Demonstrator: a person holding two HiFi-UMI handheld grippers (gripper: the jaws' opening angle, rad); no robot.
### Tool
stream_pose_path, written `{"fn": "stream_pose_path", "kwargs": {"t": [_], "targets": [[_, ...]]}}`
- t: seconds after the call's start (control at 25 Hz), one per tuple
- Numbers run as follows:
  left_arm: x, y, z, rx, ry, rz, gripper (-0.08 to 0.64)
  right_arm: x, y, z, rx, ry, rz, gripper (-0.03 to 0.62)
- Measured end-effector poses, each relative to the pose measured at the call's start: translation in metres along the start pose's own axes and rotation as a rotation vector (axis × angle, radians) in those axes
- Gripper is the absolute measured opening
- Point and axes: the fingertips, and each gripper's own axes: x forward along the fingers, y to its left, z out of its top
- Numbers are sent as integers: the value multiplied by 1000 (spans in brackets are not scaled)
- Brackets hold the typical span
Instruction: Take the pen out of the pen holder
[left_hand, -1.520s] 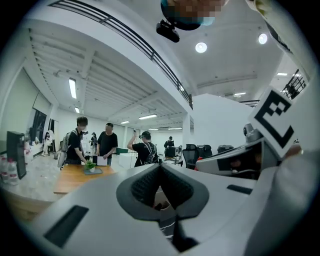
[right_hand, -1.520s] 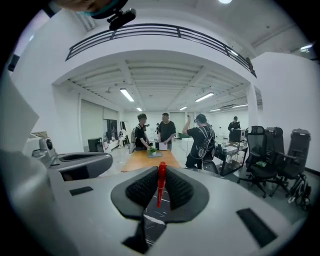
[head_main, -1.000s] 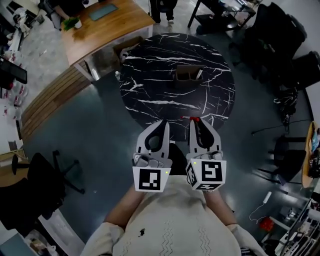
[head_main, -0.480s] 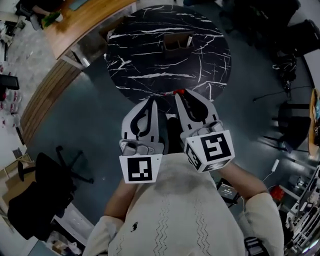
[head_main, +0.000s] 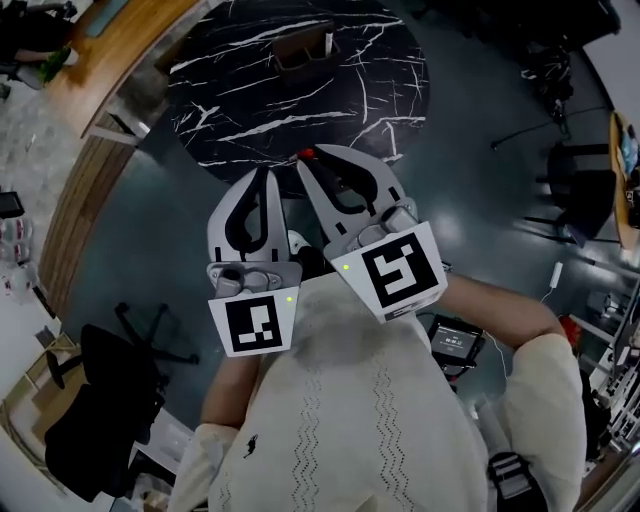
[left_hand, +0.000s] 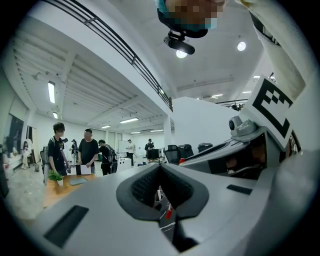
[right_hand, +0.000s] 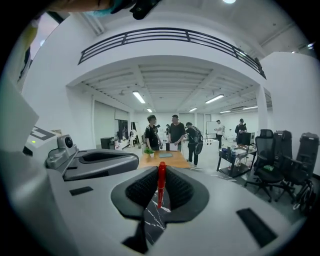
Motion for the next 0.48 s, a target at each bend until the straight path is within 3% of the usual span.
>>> {"fn": "stream_pose_path", "kwargs": {"t": [0.48], "targets": [[0, 0, -1, -11, 0, 9, 11, -3, 1, -7, 16, 21, -3, 61]]}}
